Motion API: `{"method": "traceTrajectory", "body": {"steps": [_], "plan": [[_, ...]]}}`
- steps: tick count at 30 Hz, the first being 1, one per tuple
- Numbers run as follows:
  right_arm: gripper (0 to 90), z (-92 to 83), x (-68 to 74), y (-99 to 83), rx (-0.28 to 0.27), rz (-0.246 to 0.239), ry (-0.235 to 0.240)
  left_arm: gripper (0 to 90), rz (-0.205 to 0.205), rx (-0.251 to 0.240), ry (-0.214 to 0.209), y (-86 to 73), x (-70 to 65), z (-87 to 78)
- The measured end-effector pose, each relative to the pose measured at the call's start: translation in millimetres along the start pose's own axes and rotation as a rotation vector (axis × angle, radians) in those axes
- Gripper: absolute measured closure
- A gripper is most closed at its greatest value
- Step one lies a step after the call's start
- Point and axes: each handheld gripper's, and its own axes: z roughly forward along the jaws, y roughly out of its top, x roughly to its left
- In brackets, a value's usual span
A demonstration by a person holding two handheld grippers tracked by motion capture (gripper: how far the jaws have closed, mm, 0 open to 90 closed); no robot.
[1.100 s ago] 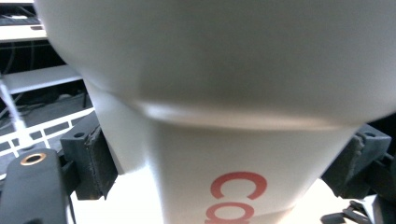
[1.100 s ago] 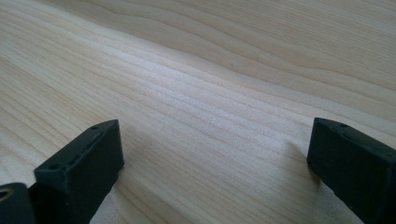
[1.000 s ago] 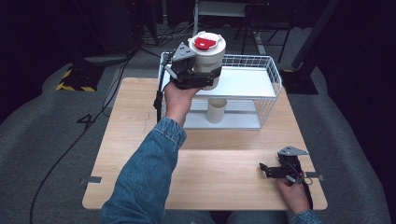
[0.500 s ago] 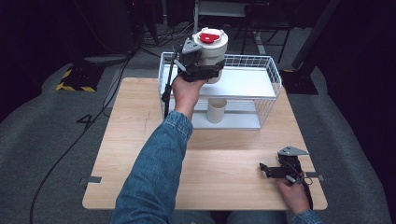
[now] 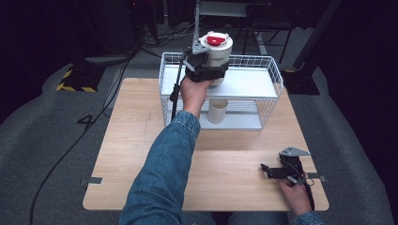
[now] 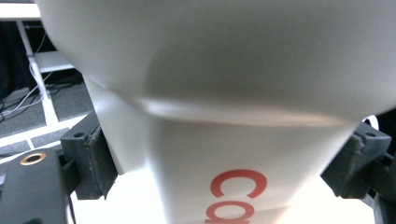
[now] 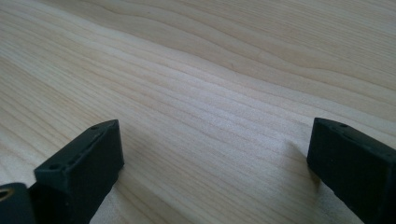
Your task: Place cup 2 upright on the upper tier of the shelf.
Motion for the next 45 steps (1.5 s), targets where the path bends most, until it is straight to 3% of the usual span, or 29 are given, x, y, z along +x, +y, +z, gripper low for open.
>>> {"method": "traceTrajectory", "body": {"steps": [6, 17, 23, 37, 45], "plan": [[3.7, 0.0, -0.1, 0.0, 0.0, -0.002, 0.0, 14.6, -0.013, 0.005, 0.011, -7.1, -0.4, 5.4], [3.7, 0.1, -0.1, 0.0, -0.001, -0.001, 0.0, 14.6, 0.009, 0.028, 0.01, -10.8, -7.0, 11.1], [3.7, 0.1, -0.1, 0.0, -0.001, -0.002, 0.0, 14.6, -0.007, 0.025, 0.016, -14.7, -6.9, 14.0], [3.7, 0.1, -0.1, 0.0, 0.0, -0.002, 0.0, 14.4, 0.05, 0.012, 0.032, -20.2, -12.0, 13.4], [3.7, 0.0, -0.1, 0.0, 0.0, -0.002, 0.0, 13.6, 0.037, 0.007, 0.03, -20.5, -11.9, 13.8]]}}
